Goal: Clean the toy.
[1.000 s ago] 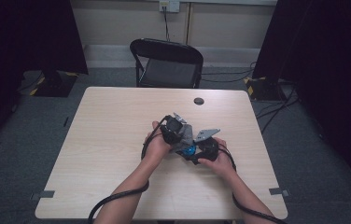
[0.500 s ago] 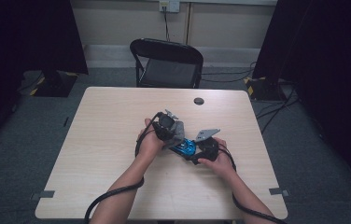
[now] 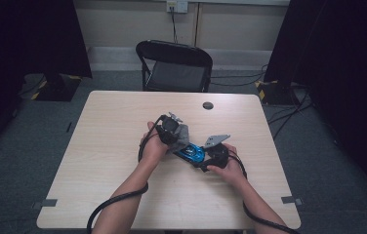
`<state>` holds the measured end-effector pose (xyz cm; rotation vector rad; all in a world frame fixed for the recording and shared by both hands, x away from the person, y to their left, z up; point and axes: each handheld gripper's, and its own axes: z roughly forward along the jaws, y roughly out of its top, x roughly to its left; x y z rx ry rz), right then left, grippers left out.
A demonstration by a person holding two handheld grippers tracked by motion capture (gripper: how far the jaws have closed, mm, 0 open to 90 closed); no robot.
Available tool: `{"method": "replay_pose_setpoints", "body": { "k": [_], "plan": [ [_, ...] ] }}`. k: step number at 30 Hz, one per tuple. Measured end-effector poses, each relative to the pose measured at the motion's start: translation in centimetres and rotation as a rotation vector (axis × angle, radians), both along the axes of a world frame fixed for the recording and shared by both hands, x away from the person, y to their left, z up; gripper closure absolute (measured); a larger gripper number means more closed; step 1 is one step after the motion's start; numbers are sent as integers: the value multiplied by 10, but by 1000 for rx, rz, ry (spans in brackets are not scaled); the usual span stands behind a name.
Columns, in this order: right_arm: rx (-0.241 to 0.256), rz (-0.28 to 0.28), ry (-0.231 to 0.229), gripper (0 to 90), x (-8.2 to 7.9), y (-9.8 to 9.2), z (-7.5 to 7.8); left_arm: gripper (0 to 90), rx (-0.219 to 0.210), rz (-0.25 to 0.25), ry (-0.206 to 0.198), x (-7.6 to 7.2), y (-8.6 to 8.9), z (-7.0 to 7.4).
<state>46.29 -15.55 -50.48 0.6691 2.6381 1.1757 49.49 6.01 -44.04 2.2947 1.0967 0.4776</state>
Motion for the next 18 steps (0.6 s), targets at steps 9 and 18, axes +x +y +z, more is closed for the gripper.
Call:
{"method": "replay_pose_setpoints", "body": {
  "k": [9,18],
  "plan": [
    [0,0,1,237,0,0,0,814,-3,53,-10,7,12,0],
    [0,0,1,237,0,0,0,814,-17,78,-1,11,20,-3]
  ]
}}
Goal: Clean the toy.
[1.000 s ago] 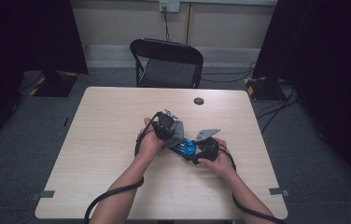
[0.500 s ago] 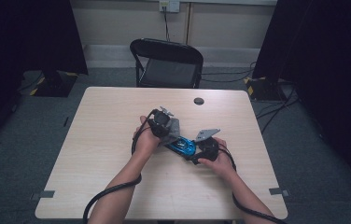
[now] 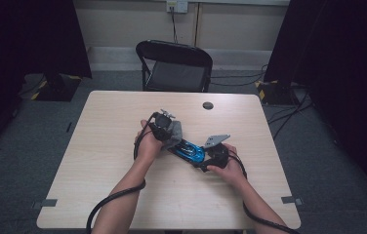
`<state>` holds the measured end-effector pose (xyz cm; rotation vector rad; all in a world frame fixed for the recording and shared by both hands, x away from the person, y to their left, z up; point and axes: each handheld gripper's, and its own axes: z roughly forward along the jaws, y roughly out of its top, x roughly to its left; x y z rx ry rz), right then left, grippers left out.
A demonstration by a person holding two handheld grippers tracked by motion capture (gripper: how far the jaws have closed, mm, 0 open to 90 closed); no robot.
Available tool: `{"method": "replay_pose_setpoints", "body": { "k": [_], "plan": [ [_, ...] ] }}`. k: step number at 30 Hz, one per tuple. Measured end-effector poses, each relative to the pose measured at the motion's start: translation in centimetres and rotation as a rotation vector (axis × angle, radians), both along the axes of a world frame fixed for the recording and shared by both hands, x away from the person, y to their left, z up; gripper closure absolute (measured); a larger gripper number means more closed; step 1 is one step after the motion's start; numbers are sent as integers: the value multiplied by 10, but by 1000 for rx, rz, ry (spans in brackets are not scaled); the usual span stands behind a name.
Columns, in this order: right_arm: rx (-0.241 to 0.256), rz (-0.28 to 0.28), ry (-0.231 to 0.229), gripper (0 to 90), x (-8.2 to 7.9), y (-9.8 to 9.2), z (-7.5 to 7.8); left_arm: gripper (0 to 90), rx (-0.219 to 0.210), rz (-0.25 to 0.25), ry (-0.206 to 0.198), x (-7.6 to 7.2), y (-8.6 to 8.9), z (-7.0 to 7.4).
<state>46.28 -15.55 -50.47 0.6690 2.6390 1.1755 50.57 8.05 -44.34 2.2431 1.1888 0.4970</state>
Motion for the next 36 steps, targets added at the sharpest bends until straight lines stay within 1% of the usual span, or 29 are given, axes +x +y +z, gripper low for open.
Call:
{"method": "replay_pose_setpoints", "body": {
  "k": [7,9,10,11,13,16,18,22,24,25,28,29,35,36],
  "plan": [
    [0,0,0,237,0,0,0,814,7,23,8,1,11,-2],
    [0,0,0,237,0,0,0,814,1,33,6,1,15,-2],
    [0,0,0,237,0,0,0,814,5,37,8,1,18,-2],
    [-1,0,-1,237,0,0,0,814,-7,51,8,1,21,-2],
    [-1,0,-1,237,0,0,0,814,-13,63,11,1,26,-2],
    [-1,-1,-1,237,0,0,0,814,-13,73,11,-2,35,-2],
    [-1,-1,-1,236,0,0,0,813,-15,76,8,-4,41,-2],
    [-1,-2,-1,236,0,0,0,812,-27,84,19,-12,58,-3],
    [-2,-2,-1,236,0,0,0,812,-31,83,26,-17,66,-3],
    [-2,-1,-1,235,0,0,0,811,-25,78,32,-19,69,-3],
    [-2,-2,-1,235,0,0,0,810,-35,63,45,-29,76,-5],
    [-3,-1,-3,235,0,0,0,810,-30,53,45,-33,77,-5],
    [-1,-8,-2,235,-1,0,0,801,-49,0,43,-54,79,-12],
    [-3,-8,-3,235,-2,0,0,798,-71,-3,49,-56,79,-14]
  ]
}}
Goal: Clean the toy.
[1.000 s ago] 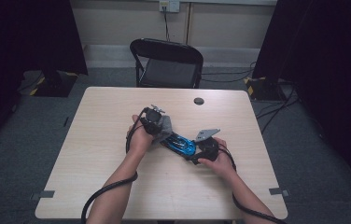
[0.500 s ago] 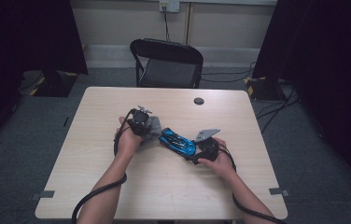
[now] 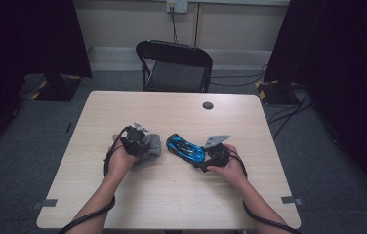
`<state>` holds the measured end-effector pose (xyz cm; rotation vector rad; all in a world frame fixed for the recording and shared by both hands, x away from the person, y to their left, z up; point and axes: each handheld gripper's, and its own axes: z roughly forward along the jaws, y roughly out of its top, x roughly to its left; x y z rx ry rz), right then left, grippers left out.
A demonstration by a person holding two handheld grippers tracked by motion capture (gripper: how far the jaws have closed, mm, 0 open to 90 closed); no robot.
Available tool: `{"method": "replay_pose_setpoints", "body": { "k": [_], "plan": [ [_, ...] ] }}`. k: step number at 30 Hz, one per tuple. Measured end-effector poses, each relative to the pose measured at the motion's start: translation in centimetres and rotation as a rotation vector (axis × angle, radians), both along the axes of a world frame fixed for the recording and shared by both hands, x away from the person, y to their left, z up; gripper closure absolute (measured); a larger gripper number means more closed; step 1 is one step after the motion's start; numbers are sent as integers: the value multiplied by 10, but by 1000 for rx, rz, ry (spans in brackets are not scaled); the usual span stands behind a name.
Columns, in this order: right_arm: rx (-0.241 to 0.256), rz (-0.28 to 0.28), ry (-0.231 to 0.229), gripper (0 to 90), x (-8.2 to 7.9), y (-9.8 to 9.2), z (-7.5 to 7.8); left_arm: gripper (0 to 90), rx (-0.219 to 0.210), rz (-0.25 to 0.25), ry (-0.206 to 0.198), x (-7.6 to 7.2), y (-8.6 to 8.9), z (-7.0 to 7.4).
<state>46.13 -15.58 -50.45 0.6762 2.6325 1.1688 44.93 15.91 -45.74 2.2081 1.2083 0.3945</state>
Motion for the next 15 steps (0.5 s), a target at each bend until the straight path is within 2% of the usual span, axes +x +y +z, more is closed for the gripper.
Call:
{"method": "replay_pose_setpoints", "body": {
  "k": [3,7,15],
  "plan": [
    [1,-8,0,233,-1,0,0,789,-6,-20,9,-5,1,-7],
    [6,-14,11,232,-2,-3,1,779,-39,-21,7,-10,3,-16],
    [41,-22,-2,234,-4,-8,14,761,-52,-34,4,-13,3,-19]
  ]
}}
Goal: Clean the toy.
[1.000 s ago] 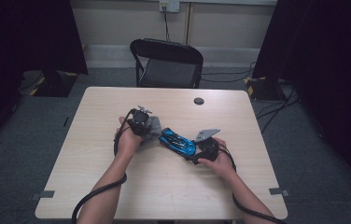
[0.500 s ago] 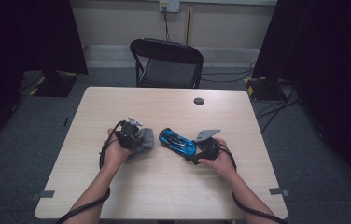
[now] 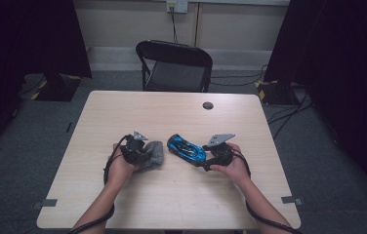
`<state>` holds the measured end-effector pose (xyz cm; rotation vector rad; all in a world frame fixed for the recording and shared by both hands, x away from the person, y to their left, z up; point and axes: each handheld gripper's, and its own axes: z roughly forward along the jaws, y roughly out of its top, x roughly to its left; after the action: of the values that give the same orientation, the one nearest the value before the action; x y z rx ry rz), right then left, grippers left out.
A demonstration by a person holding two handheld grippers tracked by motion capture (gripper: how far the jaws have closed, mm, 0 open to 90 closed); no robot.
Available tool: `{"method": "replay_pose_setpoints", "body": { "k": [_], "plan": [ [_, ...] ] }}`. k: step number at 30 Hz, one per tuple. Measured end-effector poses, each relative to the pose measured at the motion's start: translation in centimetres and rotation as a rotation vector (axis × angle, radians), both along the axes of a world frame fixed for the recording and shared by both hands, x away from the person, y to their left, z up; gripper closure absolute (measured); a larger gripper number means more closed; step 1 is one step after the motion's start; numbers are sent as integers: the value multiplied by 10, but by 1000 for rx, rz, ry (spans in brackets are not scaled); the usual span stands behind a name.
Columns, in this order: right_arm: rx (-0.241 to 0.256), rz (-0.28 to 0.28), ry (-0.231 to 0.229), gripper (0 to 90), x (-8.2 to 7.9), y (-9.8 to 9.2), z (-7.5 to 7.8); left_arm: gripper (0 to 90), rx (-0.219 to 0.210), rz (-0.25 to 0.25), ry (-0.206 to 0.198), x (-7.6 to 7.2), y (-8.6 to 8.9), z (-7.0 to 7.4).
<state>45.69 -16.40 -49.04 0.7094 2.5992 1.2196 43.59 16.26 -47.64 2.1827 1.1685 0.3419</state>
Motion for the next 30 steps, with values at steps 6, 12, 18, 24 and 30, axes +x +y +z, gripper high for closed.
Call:
{"method": "replay_pose_setpoints", "body": {
  "k": [6,12,18,24,30],
  "plan": [
    [3,11,-15,257,-1,0,14,746,-5,-1,-7,-2,0,-2],
    [29,-1,-15,324,8,8,24,746,5,-7,-16,-4,-2,-3],
    [27,-2,-16,397,23,25,26,746,3,-8,-22,-5,-3,-3],
    [13,-17,8,387,35,43,15,744,-15,-11,-25,-7,-3,-4],
    [-5,-2,21,408,34,53,8,731,-30,-5,-29,-9,-4,-5]
  ]
}}
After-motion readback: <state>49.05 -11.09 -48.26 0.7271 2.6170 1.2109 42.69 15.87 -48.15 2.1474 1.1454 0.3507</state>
